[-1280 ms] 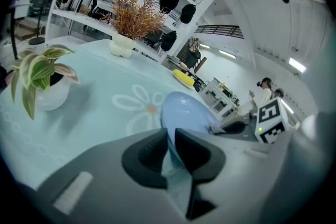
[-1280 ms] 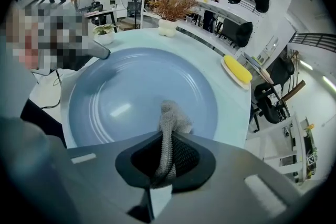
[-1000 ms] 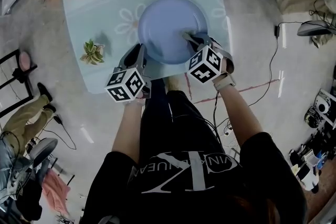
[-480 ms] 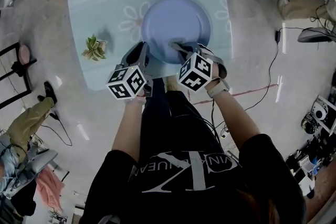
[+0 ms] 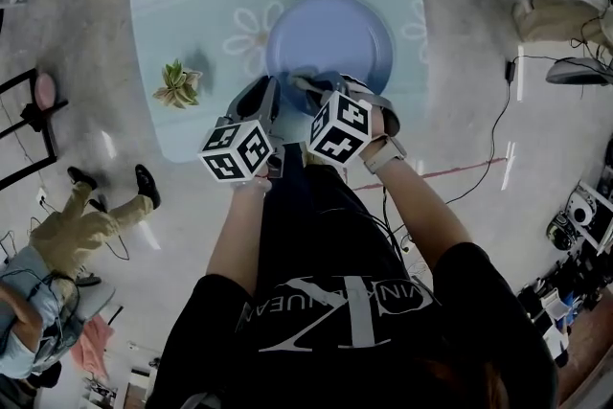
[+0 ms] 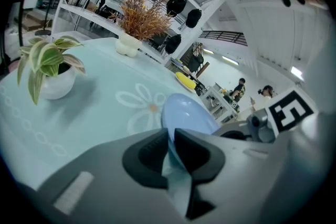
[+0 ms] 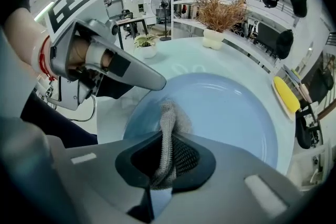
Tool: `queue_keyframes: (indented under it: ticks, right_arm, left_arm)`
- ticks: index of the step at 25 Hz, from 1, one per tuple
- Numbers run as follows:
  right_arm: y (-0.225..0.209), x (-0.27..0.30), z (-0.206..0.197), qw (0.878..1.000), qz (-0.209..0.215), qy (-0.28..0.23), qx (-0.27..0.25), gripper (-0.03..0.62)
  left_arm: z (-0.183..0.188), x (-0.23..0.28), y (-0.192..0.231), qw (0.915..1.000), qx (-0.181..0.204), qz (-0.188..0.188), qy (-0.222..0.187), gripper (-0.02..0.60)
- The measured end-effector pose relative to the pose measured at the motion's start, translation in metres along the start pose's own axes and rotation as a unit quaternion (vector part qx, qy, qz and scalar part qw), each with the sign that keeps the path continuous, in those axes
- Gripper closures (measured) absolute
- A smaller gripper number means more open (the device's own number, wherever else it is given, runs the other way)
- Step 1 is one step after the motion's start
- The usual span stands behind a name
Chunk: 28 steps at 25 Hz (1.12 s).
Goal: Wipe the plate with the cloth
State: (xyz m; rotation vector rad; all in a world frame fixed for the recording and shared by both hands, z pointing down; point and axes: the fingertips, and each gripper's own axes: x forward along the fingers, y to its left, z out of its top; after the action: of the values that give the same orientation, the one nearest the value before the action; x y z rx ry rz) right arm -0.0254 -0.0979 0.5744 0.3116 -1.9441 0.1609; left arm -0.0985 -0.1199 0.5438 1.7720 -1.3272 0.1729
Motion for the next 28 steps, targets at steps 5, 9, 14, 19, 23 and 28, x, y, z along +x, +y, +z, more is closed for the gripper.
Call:
queue_keyframes:
  ticks: [5, 9, 14, 19, 23, 28]
  right_arm:
    - [-0.006, 0.009, 0.018, 1.0, 0.004, -0.015, -0.007, 0.56]
    - [-0.018, 0.015, 0.032, 1.0, 0.0, -0.029, -0.005, 0.56]
    - [-0.042, 0.022, 0.045, 0.999, -0.018, -0.04, -0.002, 0.56]
    - [-0.069, 0.024, 0.049, 0.998, -0.042, -0.043, -0.001, 0.56]
    - [-0.094, 0.023, 0.046, 0.997, -0.066, -0.041, 0.01, 0.56]
    - [-0.123, 0.018, 0.033, 0.994, -0.099, -0.032, 0.029, 0.562]
  left_arm:
    - [0.0, 0.002, 0.001, 1.0, -0.003, -0.001, 0.003, 0.581]
    - [-0.001, 0.002, 0.002, 1.0, -0.007, -0.002, 0.006, 0.581]
    - [-0.001, 0.003, 0.003, 0.9999, -0.008, -0.006, 0.011, 0.581]
    - [0.0, 0.003, 0.004, 0.9998, 0.004, -0.003, 0.017, 0.581]
    - [-0.001, 0.003, 0.003, 0.9998, 0.005, -0.006, 0.018, 0.581]
    - [0.0, 0.004, 0.003, 0.9997, 0.002, -0.01, 0.021, 0.581]
